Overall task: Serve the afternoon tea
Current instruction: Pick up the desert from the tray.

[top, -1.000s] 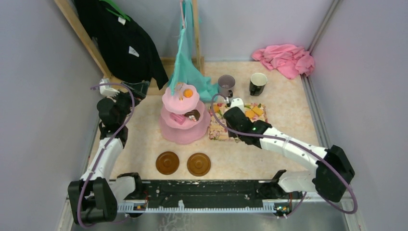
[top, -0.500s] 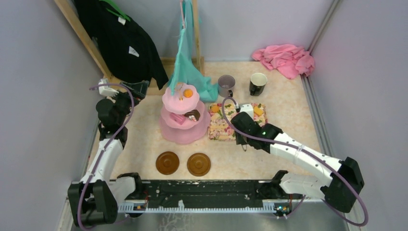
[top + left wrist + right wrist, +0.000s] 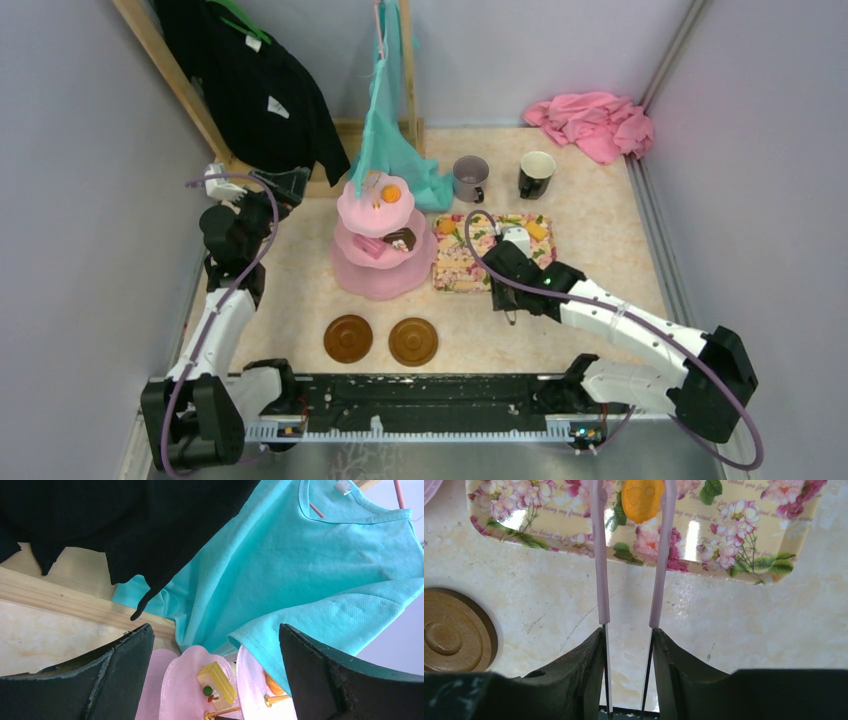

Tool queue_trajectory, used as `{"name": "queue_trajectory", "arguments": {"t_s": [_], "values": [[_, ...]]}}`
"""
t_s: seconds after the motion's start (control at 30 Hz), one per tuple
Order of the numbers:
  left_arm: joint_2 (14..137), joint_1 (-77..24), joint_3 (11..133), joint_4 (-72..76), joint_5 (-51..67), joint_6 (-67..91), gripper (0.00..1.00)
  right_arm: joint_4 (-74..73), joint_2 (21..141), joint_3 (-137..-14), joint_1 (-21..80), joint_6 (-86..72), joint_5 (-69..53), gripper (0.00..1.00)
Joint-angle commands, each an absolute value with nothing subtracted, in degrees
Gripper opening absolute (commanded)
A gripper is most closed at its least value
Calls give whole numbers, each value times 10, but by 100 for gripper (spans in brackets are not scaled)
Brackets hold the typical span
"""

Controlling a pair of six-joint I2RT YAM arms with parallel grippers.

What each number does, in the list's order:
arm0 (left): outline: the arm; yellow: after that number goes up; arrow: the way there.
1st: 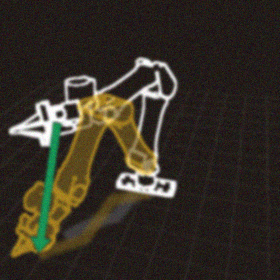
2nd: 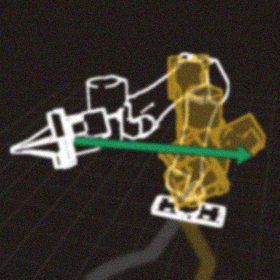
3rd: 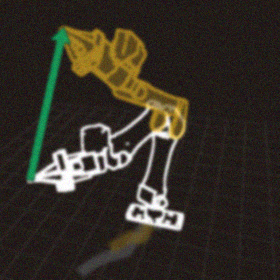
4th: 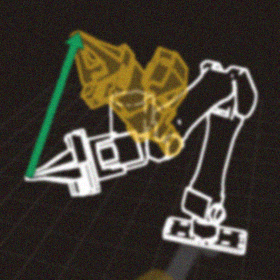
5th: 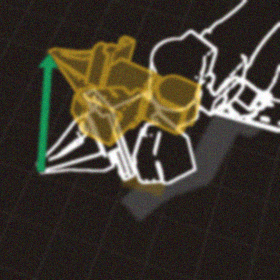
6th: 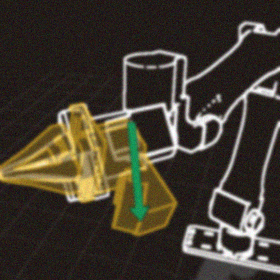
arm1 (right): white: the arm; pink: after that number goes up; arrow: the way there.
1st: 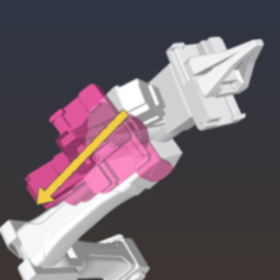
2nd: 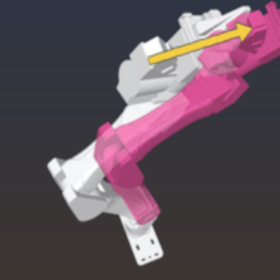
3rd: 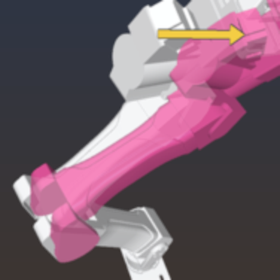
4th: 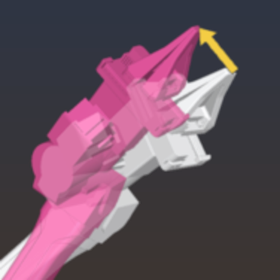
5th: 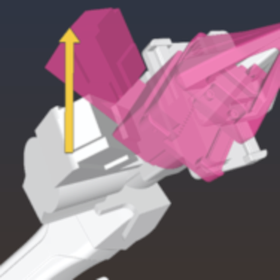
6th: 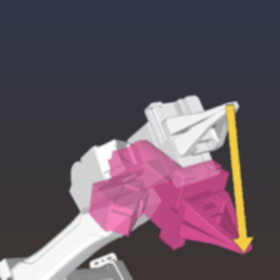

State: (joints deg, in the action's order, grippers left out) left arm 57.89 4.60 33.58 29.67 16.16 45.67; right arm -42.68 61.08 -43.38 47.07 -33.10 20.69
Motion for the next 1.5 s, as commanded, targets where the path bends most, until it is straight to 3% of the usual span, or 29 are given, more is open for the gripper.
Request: {"name": "queue_trajectory", "arguments": {"t_s": [0.0, 1.07, 1.17, 1.3, 1.47], "values": [[570, 44, 332, 322, 173, 461, 99, -410, 626, -432, 466, -351, 203, 39], [576, 45, 328, 330, 179, 469, 99, -336, 697, -422, 405, -337, 166, 38], [578, 44, 329, 330, 180, 469, 99, -334, 698, -423, 402, -335, 162, 34], [579, 44, 328, 331, 179, 469, 99, -340, 686, -426, 402, -335, 156, 13], [580, 44, 329, 331, 180, 469, 99, -366, 649, -445, 402, -336, 160, 9]]}}
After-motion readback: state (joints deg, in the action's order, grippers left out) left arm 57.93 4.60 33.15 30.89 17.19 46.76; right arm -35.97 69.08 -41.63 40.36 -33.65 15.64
